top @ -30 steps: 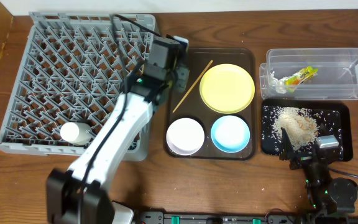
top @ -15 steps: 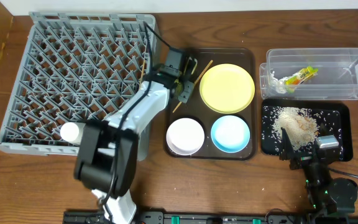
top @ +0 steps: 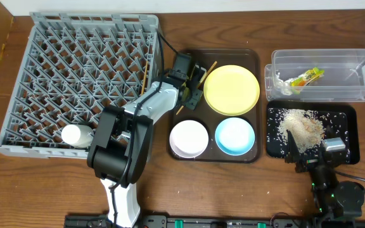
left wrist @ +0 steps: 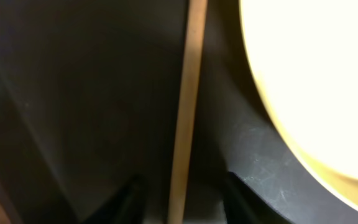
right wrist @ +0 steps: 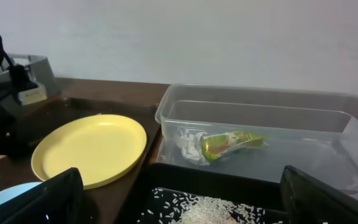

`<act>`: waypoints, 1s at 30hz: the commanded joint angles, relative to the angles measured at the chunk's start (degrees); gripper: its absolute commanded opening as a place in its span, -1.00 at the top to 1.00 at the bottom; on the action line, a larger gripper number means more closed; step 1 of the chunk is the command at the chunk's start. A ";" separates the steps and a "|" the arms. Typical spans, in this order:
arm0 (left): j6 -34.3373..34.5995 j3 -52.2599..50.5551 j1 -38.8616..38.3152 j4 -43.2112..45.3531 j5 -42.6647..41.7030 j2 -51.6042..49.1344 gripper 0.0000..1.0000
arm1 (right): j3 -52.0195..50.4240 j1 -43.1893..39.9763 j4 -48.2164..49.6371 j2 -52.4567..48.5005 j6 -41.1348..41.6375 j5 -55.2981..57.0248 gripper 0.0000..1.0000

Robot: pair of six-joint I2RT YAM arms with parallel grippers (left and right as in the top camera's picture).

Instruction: Sort waste into correct bins and load items into the dishwasher

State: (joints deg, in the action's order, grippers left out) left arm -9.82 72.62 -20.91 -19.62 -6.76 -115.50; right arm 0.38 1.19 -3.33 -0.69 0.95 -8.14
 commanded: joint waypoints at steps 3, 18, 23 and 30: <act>-0.66 -0.28 -0.07 -0.87 2.69 -2.45 0.71 | -0.07 -0.48 -0.17 0.31 -0.37 -0.26 -0.99; 4.13 2.95 0.74 -13.29 4.42 11.43 0.85 | -0.07 -0.48 -0.15 0.31 -0.37 -0.26 -0.99; 4.59 2.95 1.79 -16.31 4.46 20.22 0.85 | -0.07 -0.48 -0.15 0.31 -0.37 -0.26 -0.98; 7.41 2.69 9.49 -23.08 8.68 24.72 0.85 | -0.07 -0.48 -0.15 0.31 -0.37 -0.26 -0.99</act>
State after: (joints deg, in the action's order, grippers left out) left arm -4.95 75.09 -15.27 -41.67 -1.74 -90.15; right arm 0.38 1.19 -3.31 -0.69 0.95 -8.14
